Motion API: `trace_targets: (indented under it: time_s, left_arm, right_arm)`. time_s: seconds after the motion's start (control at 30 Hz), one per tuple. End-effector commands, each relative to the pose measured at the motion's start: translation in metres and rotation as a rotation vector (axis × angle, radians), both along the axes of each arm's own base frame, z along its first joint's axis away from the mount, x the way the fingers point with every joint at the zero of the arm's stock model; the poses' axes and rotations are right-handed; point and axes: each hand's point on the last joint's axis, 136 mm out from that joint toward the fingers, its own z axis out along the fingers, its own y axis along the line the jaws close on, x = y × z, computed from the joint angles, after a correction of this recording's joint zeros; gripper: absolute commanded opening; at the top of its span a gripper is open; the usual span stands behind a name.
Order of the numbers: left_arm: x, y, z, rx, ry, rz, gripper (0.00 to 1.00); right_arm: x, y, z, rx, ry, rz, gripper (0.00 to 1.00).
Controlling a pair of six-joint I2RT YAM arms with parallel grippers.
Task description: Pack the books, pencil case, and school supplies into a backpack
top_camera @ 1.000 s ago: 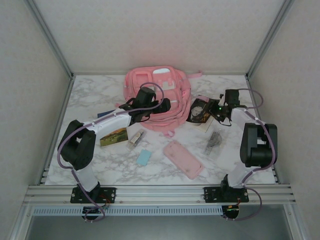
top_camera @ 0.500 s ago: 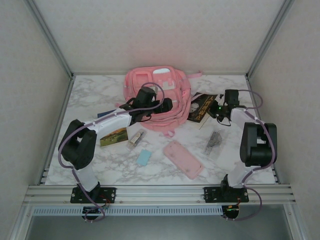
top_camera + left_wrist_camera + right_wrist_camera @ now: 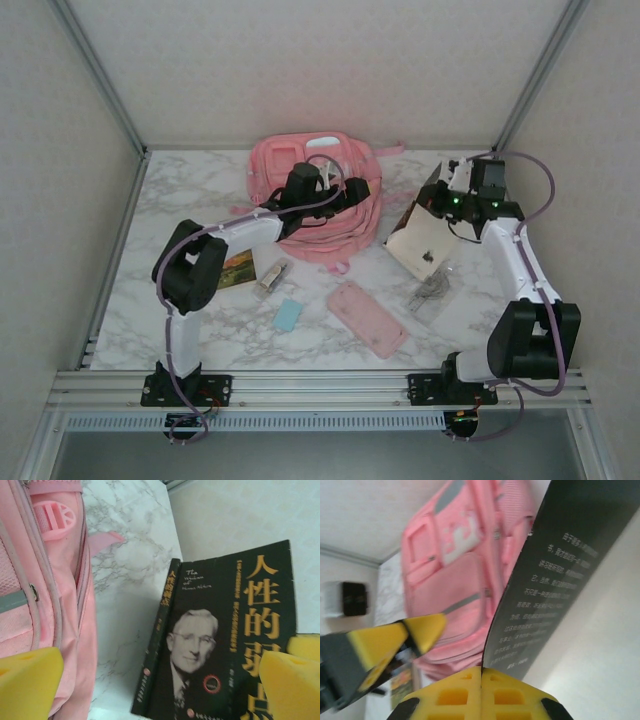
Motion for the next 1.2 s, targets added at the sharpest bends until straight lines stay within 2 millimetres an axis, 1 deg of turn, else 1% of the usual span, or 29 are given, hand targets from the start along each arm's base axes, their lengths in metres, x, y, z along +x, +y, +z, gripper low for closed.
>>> trace_targets:
  time_s: [0.0,0.07,0.13,0.2,0.3,0.37,0.4,0.47,0.57,0.63,0.7,0.77,0.83,0.93,0.97,1.0,1.07,1.17]
  left_arm:
    - [0.008,0.007,0.014,-0.098,0.029,0.016,1.00]
    - [0.011,0.023,0.008,-0.084,0.042,0.063,1.00]
    - [0.015,0.043,0.001,-0.075,0.059,0.110,1.00]
    - [0.016,0.056,-0.006,-0.086,0.085,0.130,1.00]
    - [0.018,0.071,-0.018,-0.136,0.135,0.155,1.00]
    - [0.020,0.081,-0.025,-0.165,0.158,0.183,1.00]
    - [0.021,0.085,-0.029,-0.176,0.165,0.193,1.00]
    - [0.021,0.088,-0.034,-0.199,0.180,0.201,1.00]
    - [0.019,0.081,-0.040,-0.239,0.210,0.177,1.00]
    - [0.018,0.074,-0.046,-0.269,0.237,0.166,1.00]
    - [0.015,0.067,-0.052,-0.286,0.256,0.155,1.00]
    - [0.012,0.059,-0.058,-0.288,0.271,0.139,1.00]
    - [0.007,0.051,-0.067,-0.266,0.294,0.120,1.00]
    - [-0.001,0.043,-0.077,-0.210,0.313,0.102,0.99]
    - [-0.003,0.042,-0.078,-0.186,0.310,0.097,0.99]
    - [-0.006,0.040,-0.078,-0.157,0.304,0.089,0.99]
    - [-0.011,0.038,-0.079,-0.109,0.296,0.080,0.99]
    - [-0.011,0.041,-0.079,-0.082,0.291,0.091,0.99]
  right_arm:
    - [0.003,0.033,0.046,0.106,-0.109,0.181,0.00]
    - [0.006,0.051,0.058,0.120,-0.131,0.242,0.00]
    - [0.008,0.071,0.068,0.123,-0.147,0.304,0.00]
    - [0.009,0.088,0.074,0.138,-0.156,0.352,0.00]
    - [0.008,0.107,0.081,0.178,-0.169,0.402,0.00]
    - [0.005,0.118,0.078,0.194,-0.166,0.436,0.00]
    - [0.003,0.120,0.072,0.196,-0.155,0.445,0.00]
    - [0.001,0.119,0.049,0.196,-0.120,0.440,0.00]
    - [-0.006,0.114,-0.007,0.170,-0.033,0.420,0.00]
    - [-0.008,0.105,-0.046,0.172,0.043,0.383,0.00]
    - [-0.009,0.094,-0.078,0.175,0.107,0.343,0.00]
    - [-0.010,0.083,-0.101,0.176,0.151,0.307,0.00]
    - [-0.011,0.070,-0.117,0.177,0.179,0.268,0.00]
    - [-0.013,0.049,-0.135,0.144,0.214,0.195,0.00]
    - [-0.013,0.043,-0.138,0.140,0.223,0.175,0.00]
    - [-0.013,0.040,-0.137,0.145,0.219,0.163,0.00]
    - [-0.011,0.041,-0.131,0.163,0.213,0.167,0.00]
    - [-0.003,0.053,-0.101,0.227,0.163,0.212,0.00]
